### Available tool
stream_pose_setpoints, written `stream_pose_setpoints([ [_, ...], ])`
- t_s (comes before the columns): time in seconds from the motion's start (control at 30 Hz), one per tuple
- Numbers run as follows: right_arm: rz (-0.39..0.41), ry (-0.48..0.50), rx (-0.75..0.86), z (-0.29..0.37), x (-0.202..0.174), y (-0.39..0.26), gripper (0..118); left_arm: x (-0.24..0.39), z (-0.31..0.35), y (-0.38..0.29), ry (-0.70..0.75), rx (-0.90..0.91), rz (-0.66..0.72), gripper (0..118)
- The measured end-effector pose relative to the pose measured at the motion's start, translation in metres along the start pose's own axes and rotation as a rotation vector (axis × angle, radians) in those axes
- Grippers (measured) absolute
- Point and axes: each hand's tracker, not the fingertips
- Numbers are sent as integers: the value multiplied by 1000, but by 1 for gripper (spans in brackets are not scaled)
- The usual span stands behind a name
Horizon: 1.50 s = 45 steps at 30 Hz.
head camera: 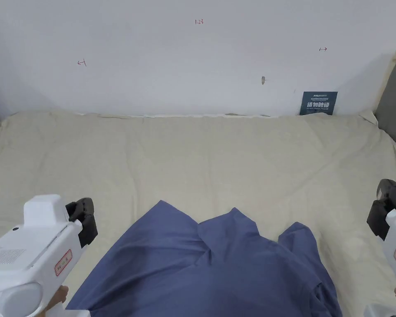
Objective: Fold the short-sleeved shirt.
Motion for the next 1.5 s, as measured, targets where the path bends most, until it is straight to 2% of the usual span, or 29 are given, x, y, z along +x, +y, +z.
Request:
stream_pose_setpoints([
  [0.1,-9,12,-13,-4,-3,-4,1,-25,-15,-23,26,-196,51,0],
  [0.23,-3,34,-41,-12,-11,-9,1,-64,-23,-65,45,-329,95,1],
  [0.27,-1,38,-47,-14,-13,-10,1,-72,-24,-73,50,-367,118,6],
  [0.3,2,43,-51,-12,-18,-11,1,-82,-25,-83,69,-380,155,19],
  [0.33,5,49,-56,-13,-22,-12,1,-92,-26,-93,86,-395,172,43],
  [0.37,7,53,-62,-15,-25,-13,1,-100,-27,-101,94,-415,186,84],
  [0.4,9,59,-69,-17,-29,-15,1,-106,-31,-111,106,-460,189,107],
  [0.43,11,67,-76,-16,-35,-15,1,-110,-33,-120,137,-499,181,116],
  [0.67,20,107,-127,-22,-54,-23,1,-112,-48,-172,197,-600,94,109],
  [0.7,23,107,-132,-22,-53,-24,1,-111,-51,-177,186,-604,102,100],
  [0.73,26,105,-137,-22,-53,-25,1,-111,-55,-184,147,-615,113,82],
  [0.77,28,105,-143,-23,-53,-25,1,-111,-59,-189,119,-625,117,41],
  [0.8,31,107,-151,-23,-53,-26,1,-108,-63,-194,86,-636,134,18],
  [0.87,34,105,-173,-25,-49,-29,2,-97,-63,-191,142,-601,105,9],
  [1.03,34,122,-275,-51,-43,-42,3,-99,-53,-179,123,-566,158,6],
  [1.07,34,137,-294,-60,-44,-44,8,-99,-49,-173,116,-540,175,6],
  [1.17,48,204,-368,-103,-51,-51,42,-101,-40,-150,93,-472,200,6],
  [1.2,45,215,-383,-120,-57,-54,65,-100,-39,-143,81,-461,203,6],
  [1.27,48,245,-450,-159,-69,-62,104,-98,-40,-132,70,-439,188,6],
  [1.3,59,262,-485,-182,-78,-68,118,-96,-43,-126,64,-435,181,6],
  [1.37,49,315,-560,-221,-95,-83,118,-94,-48,-120,55,-420,181,6],
  [1.5,120,363,-709,-279,-141,-112,118,-91,-64,-115,41,-419,192,6],
])
